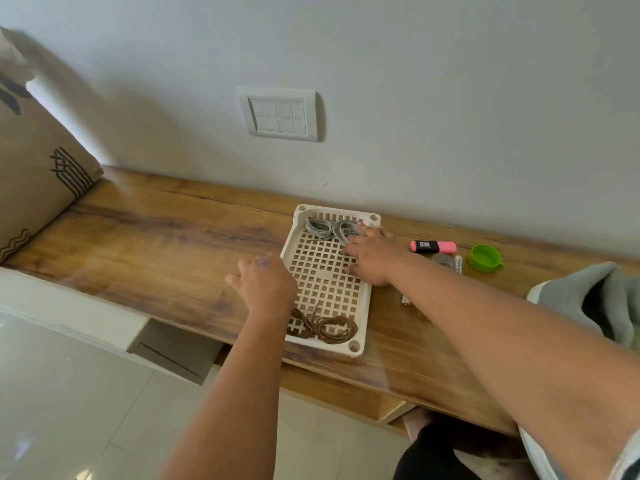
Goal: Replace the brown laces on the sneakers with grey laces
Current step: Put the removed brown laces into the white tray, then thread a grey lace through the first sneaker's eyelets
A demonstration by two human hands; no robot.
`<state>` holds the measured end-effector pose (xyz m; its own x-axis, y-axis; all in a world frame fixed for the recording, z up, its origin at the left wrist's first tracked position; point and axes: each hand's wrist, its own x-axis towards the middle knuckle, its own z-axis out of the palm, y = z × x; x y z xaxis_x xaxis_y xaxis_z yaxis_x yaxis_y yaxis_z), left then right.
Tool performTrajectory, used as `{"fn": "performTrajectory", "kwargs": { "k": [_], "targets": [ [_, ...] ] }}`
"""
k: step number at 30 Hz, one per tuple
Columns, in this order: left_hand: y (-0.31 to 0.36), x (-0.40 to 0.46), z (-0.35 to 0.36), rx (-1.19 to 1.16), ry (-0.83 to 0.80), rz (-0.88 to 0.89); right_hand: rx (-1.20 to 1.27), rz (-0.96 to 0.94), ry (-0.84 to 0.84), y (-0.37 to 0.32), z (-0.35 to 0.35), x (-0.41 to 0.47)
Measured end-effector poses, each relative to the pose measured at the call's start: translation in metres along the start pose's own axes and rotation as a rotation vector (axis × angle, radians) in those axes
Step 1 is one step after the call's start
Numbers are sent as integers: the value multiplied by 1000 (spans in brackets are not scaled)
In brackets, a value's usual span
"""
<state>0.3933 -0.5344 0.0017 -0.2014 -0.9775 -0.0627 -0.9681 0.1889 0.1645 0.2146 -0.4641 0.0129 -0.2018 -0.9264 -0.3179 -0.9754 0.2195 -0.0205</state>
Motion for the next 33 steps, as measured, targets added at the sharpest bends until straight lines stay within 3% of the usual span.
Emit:
{"fn": "performTrajectory", "kwargs": {
  "k": [9,17,20,22,26,29,33],
  "targets": [
    [-5,24,-2,39,28,59,218,175,10,-1,-1,11],
    [22,-13,-30,-183,77,164,853,251,381,24,-33,-54],
    [55,-47,-50,-408,10,278,1230,272,511,36,-53,-110],
    [85,-83,-68,-744,-77,322,1390,240,572,42,-63,-158],
    [148,-162,-85,-1326,-599,274,1550,234,763,53,-64,-251],
    [180,-215,-74,-1401,-774,357,1659,290,831,64,-46,-310],
    [204,-266,-64,-1332,-726,452,1869,340,855,83,-16,-369]
  ]
}}
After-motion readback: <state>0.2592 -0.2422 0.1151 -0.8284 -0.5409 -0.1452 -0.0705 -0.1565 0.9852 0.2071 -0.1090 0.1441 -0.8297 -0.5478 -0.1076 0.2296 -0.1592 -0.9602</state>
